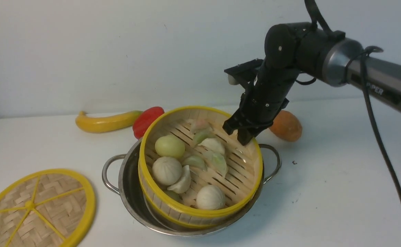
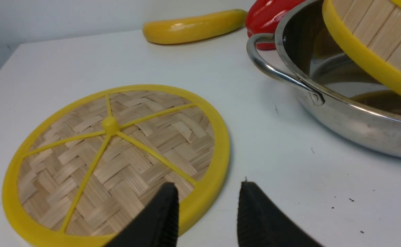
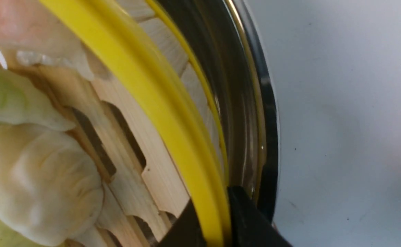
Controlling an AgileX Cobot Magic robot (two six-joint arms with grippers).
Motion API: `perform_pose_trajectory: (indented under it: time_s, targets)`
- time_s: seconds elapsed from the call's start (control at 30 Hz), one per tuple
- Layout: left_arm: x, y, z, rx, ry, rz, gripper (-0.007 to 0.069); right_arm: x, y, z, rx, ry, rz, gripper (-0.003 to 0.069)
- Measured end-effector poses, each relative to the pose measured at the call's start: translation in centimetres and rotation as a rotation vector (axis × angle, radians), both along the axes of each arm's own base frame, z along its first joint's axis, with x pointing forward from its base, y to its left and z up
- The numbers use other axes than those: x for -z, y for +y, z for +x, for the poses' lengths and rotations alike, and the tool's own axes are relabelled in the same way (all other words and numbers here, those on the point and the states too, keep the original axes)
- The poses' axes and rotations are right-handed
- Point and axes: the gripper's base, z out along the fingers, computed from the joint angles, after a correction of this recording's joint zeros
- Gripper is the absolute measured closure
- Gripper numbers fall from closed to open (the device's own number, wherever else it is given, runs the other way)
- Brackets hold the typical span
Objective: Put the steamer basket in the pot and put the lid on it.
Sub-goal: Use the right arm to put the steamer into the iron steamer pot in the middle
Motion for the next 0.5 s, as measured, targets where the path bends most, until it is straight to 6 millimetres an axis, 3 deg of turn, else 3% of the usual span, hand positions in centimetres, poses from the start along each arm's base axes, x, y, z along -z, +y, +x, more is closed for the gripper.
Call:
perform_pose_trajectory:
  time_s: [0.27, 0.5]
  targets:
    - [0.0, 0.0, 0.0, 0.000, 0.000, 0.000, 0.0386, 0.3, 0.3, 0.0, -0.013, -0.016, -0.021, 0.0634]
    - [0.0, 0.0, 0.0, 0.000, 0.000, 0.000, 0.0386, -0.9, 0.7, 0.3, -0.033, -0.061, -0.013, 0.0634]
